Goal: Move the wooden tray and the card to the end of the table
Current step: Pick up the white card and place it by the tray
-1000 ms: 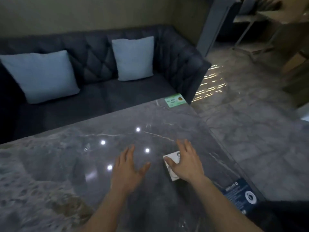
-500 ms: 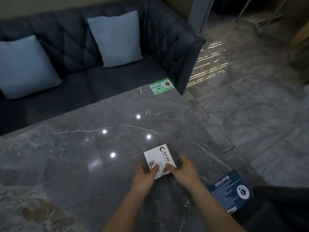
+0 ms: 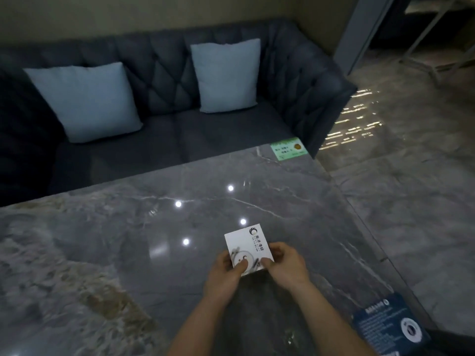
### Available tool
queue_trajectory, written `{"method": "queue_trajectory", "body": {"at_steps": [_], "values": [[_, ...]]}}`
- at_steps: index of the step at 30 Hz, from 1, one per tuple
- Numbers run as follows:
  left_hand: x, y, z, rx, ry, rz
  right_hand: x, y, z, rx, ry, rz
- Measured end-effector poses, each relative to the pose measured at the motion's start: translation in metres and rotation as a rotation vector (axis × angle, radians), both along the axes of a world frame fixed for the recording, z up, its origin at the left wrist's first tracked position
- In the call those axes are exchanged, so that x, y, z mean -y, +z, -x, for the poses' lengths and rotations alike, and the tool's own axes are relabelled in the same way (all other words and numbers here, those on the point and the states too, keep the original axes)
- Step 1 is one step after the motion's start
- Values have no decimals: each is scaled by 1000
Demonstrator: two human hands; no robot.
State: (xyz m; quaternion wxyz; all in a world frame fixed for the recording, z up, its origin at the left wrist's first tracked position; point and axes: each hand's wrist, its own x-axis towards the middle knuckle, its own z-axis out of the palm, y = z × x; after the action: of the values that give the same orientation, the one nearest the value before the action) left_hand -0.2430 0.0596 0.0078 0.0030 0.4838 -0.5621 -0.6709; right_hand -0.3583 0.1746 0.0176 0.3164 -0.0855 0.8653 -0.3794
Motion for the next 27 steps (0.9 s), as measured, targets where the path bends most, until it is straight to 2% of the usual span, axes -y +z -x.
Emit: {"method": "queue_trajectory", "body": {"at_steps": [5,7,13,18,23,27], "values": [[81,24,-74,-21,154,103,102,25,-54,-19,125,112],[117,30,-114,-6,177,173,148,33,-86,33,152,151],[238,34,-246,4,357,200,283,46,-193,222,175,244],[340,33,-356,104,476,412,386,54,-277,304,257,267],[421,26,-433,49,508,375,467,54,-344,333,341,271],[461,18,-475,114,590,359,526,43,-388,331,310,283]]}}
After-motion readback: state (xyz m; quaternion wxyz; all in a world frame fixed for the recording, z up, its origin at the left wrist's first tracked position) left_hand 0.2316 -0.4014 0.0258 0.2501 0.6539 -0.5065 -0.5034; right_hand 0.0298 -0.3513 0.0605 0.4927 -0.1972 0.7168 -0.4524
